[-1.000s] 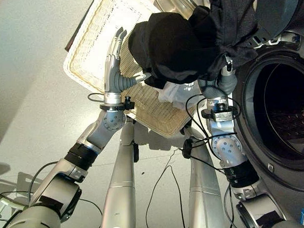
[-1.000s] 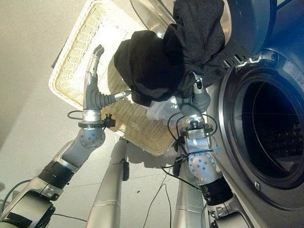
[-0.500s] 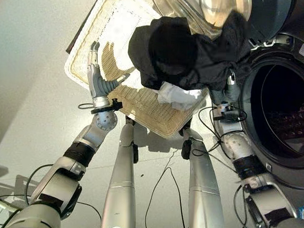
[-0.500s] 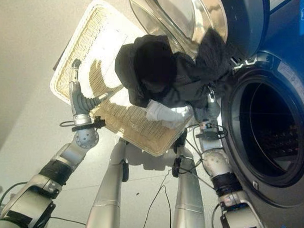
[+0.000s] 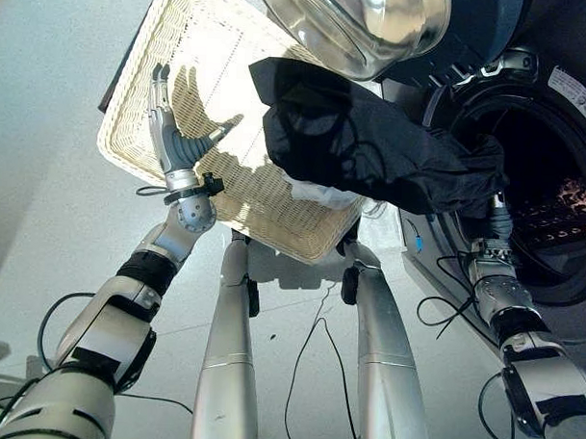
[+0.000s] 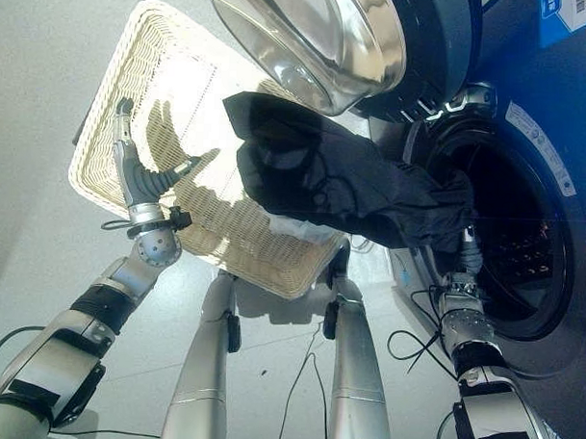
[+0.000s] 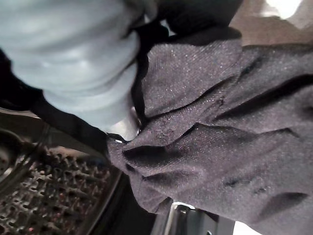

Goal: Put the clothes into the washing machine.

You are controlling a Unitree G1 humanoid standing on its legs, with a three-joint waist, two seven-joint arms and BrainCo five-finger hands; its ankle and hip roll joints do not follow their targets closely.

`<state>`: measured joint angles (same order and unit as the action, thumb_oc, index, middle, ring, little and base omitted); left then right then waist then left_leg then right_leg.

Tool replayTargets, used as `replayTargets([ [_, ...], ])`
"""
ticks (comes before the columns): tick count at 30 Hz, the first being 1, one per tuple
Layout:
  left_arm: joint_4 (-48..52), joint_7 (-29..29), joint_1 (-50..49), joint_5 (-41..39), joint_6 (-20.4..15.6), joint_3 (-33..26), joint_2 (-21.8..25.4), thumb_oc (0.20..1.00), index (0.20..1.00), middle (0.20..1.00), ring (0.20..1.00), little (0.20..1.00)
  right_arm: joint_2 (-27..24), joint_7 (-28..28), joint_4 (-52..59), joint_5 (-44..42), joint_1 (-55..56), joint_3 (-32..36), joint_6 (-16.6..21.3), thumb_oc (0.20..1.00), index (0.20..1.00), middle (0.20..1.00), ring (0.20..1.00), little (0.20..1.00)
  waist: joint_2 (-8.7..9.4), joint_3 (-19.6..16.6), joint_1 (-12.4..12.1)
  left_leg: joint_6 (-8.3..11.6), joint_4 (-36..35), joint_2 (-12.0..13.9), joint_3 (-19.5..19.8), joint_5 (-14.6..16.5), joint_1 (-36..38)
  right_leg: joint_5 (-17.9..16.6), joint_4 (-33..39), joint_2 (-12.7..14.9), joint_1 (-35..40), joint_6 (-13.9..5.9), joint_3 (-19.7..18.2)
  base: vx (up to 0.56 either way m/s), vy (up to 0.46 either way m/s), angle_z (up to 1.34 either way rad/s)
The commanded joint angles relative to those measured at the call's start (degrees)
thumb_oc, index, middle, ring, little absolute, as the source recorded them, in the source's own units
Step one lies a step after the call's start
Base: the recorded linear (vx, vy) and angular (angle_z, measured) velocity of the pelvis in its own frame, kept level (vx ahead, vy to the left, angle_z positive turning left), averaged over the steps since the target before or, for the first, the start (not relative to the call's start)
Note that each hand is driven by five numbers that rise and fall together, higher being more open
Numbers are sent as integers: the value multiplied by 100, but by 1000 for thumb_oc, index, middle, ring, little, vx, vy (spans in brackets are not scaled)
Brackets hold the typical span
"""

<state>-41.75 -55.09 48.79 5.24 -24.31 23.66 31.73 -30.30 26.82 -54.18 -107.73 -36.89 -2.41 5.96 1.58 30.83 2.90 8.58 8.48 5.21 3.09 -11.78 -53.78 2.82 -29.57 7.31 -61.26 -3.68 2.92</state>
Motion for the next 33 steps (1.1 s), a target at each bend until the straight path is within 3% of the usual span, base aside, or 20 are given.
replayTargets([
  [1,-126,-87,194,-154,-64,-103,31,1000,1000,1000,1000,1000,-305,-346,-59,-158,-19,340,471,200,200,200,200,200,99,-103,-29,-219,625,-528,-158,490,-173,-1456,1520,-379,332,-473,319,0,0,0],
  [3,-239,-18,286,-177,27,17,76,1000,1000,1000,1000,1000,-471,-1347,-205,250,-230,411,1108,200,200,200,200,200,92,-103,-49,-205,646,-508,-150,501,-171,-1446,1504,-376,340,-473,317,4,-27,0],
  [4,-305,23,297,-205,17,79,135,1000,1000,1000,1000,1000,-725,-2230,-290,443,-466,520,1527,200,200,200,200,200,100,-103,-56,-188,686,-481,-140,529,-173,-1443,1490,-372,350,-486,322,8,-59,0],
  [5,-332,36,287,-223,11,114,164,1000,1000,1000,1000,1000,-873,-2705,-365,590,-571,582,1838,200,200,200,200,200,108,-103,-59,-183,701,-472,-132,544,-167,-1441,1487,-368,364,-492,328,7,-102,-4],
  [6,-348,-13,215,-185,10,233,238,1000,1000,1000,1000,1000,-1292,-3909,-495,918,-816,712,2565,200,200,200,200,200,142,-103,-63,-192,768,-461,-95,608,-171,-1438,1491,-377,406,-496,341,3,-114,-5],
  [7,-310,-89,152,-102,34,292,252,1000,1000,1000,1000,1000,-1458,-4447,-491,1088,-940,743,2994,200,200,200,200,200,160,-103,-69,-195,786,-440,-74,630,-196,-1435,1491,-387,409,-494,358,3,-110,-5],
  [8,-285,-121,127,-80,41,310,263,1000,1000,1000,1000,1000,-1524,-4655,-448,1199,-974,739,3120,200,200,200,200,200,166,-103,-70,-195,785,-436,-69,635,-203,-1437,1493,-393,406,-493,364,-10,-104,-3],
  [9,-166,-184,30,-58,82,380,376,1000,1000,1000,1000,1000,-1862,-5648,-185,1813,-1146,682,3719,200,200,200,200,200,211,-103,-80,-196,766,-446,-26,646,-202,-1466,1533,-413,411,-493,373,-13,-70,-3],
  [10,-123,-192,2,-66,100,379,404,1000,1000,1000,1000,1000,-1934,-6004,-65,2075,-1209,658,3834,200,200,200,200,200,222,-103,-73,-196,761,-446,-15,653,-208,-1476,1556,-418,411,-495,370,-19,-76,-3],
  [13,15,-130,-122,-181,106,326,676,1000,1000,1000,1000,1000,-2464,-7939,593,3632,-1491,640,3979,200,200,200,200,200,319,-103,-19,-195,681,-433,49,683,-178,-1511,1693,-442,452,-505,346,-19,-30,-9],
  [16,-82,40,-153,-251,21,255,812,1000,1000,1000,1000,1000,-2917,-8321,525,4069,-1472,847,3793,200,200,200,200,200,402,-103,12,-207,609,-429,78,682,-63,-1483,1745,-464,574,-486,335,0,-13,-10],
  [21,-238,184,-74,-225,-62,199,884,1000,1000,1000,1000,1000,-3169,-8194,178,3829,-1420,985,3586,200,200,200,200,200,454,-103,28,-229,613,-462,122,616,-93,-1518,1765,-442,572,-460,329,6,-1,0],
  [22,-284,208,-35,-245,-97,228,870,1000,1000,1000,1000,1000,-3201,-8114,-30,3749,-1456,928,3455,369,369,369,369,369,442,-103,-5,-245,631,-501,150,620,-107,-1511,1757,-425,559,-450,341,0,0,0],
  [23,-303,235,-7,-246,-98,236,860,1000,1000,1000,1000,1000,-3201,-8048,-132,3700,-1480,878,3336,740,740,740,740,740,427,-103,-20,-252,629,-518,155,622,-104,-1510,1753,-413,553,-450,352,41,-3,2],
  [24,-319,252,27,-253,-92,259,852,1000,1000,1000,1000,1000,-3188,-7990,-221,3683,-1518,819,3209,1000,1000,1000,1000,1000,412,-103,-30,-257,619,-531,161,617,-105,-1512,1757,-403,547,-450,357,0,0,0],
  [27,-341,296,93,-279,-81,353,819,1000,1000,1000,1000,1000,-3141,-8027,-491,3788,-1590,572,2927,1000,1000,1000,1000,1000,353,-103,-84,-274,620,-576,187,666,-55,-1471,1754,-388,583,-448,366,32,-6,3],
  [33,-275,260,272,-197,-3,567,703,1000,1000,1000,1000,1000,-3013,-8578,-984,4853,-1853,-142,1962,1000,1000,1000,1000,1000,249,-103,-154,-324,651,-670,176,586,-196,-1520,1736,-343,469,-440,411,7,-6,7],
])
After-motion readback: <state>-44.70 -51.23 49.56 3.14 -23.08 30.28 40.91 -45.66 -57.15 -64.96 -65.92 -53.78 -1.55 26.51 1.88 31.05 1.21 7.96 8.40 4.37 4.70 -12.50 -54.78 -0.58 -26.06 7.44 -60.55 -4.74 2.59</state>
